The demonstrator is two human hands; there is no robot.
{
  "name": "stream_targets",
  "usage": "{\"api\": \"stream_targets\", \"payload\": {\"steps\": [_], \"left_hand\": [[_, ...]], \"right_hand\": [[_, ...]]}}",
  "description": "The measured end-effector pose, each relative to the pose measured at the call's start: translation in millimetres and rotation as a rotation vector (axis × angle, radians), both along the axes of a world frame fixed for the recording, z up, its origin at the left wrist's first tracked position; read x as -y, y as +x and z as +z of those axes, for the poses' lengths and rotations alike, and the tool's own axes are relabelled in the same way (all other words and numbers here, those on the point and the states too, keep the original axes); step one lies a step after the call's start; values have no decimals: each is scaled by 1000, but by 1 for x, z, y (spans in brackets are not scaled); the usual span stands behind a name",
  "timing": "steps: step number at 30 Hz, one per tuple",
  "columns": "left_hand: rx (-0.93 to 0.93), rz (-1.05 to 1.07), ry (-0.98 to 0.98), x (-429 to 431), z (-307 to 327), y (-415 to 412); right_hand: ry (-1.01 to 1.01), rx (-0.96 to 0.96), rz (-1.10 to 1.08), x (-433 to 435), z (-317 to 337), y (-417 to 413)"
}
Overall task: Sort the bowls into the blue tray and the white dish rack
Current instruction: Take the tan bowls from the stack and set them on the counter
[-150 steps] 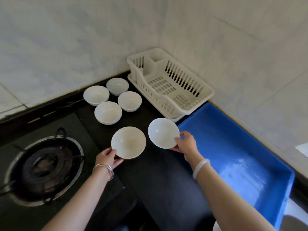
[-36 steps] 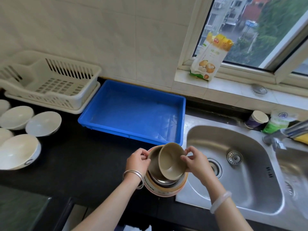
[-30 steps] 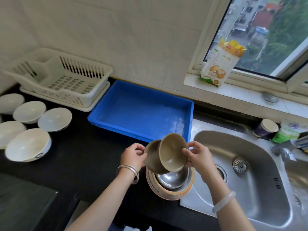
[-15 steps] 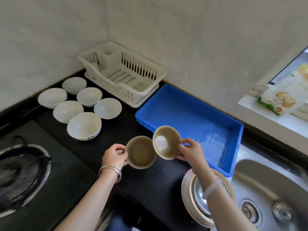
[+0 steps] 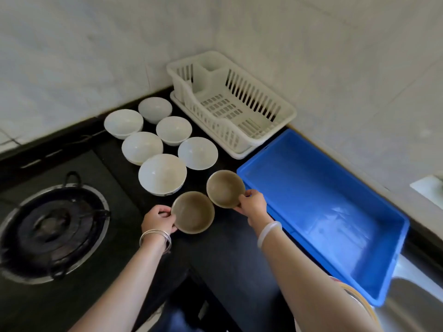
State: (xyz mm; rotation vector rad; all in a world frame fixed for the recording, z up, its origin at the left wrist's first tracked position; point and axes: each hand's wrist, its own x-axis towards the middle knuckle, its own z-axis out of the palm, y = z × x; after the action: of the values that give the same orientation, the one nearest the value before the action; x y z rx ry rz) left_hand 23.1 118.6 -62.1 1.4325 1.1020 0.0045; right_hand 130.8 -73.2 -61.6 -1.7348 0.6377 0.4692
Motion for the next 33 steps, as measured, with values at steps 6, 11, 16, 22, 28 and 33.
{"api": "stream_targets", "payload": {"steps": [6,11,16,22,28,33], "left_hand": [[-27,30,-29,-6,-8,5],[-32,61,-30,-12,-12,5],[-35,74,-34,-15,-14,7],[-39,91,-38,-15,-19,7],[-35,111,-2,-15,-23,8],[-47,29,101,-13,-22,3]], "right_hand": [[-26,-55,-7,-20,-9,11],[-21,-84,-30,-29,-12,15],[17,-95,-55,-33,-13,16],[62,-108,-51,-34,-12,16],[84,-147,4,-29,-9,15],[75,-155,83,-23,-6,11]]}}
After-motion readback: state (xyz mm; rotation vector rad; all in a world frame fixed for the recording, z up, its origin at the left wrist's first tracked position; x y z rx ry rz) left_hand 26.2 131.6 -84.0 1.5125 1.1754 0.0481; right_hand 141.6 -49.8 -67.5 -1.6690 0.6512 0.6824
